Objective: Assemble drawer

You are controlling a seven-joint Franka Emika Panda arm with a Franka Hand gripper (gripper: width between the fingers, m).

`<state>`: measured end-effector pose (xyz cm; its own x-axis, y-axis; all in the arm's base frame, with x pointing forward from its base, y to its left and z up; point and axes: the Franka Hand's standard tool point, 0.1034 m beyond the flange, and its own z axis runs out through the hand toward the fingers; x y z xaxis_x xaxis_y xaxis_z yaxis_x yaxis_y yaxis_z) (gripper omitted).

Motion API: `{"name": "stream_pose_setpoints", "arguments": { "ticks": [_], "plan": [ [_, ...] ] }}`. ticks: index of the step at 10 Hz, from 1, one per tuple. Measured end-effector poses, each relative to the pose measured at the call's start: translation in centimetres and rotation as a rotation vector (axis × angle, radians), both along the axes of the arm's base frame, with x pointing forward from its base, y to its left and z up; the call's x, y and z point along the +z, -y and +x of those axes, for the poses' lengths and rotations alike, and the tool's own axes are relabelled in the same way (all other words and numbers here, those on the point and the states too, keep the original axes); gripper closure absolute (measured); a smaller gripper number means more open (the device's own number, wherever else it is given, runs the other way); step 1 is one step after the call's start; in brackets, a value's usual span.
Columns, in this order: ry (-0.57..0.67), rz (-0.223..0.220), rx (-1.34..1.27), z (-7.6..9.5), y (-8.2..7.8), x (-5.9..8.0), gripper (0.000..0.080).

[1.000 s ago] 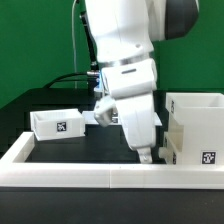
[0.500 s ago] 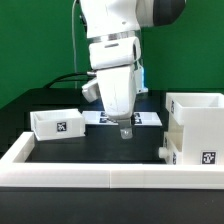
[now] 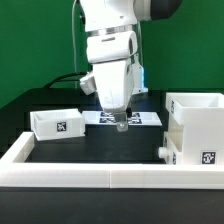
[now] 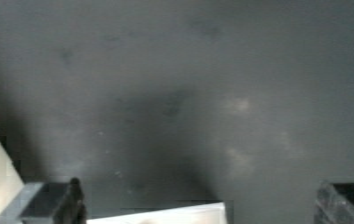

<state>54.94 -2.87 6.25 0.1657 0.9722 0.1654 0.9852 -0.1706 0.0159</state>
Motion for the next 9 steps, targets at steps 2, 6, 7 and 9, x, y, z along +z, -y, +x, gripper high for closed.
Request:
{"name": "stream_pose_setpoints", "arguments": {
  "ticks": [2, 6, 7, 9],
  "plan": [
    [-0.021, 0.006, -0.119, -0.1, -0.1, 0.0, 0.0151],
    [-0.064, 0.023, -0.492, -2.1, 0.4, 0.2, 0.0151],
    [-0.083, 0.027, -0.576, -2.9, 0.8, 0.2, 0.0151],
    [-0.099, 0.029, -0.689, -4.4, 2.3, 1.3, 0.0151]
  ]
}}
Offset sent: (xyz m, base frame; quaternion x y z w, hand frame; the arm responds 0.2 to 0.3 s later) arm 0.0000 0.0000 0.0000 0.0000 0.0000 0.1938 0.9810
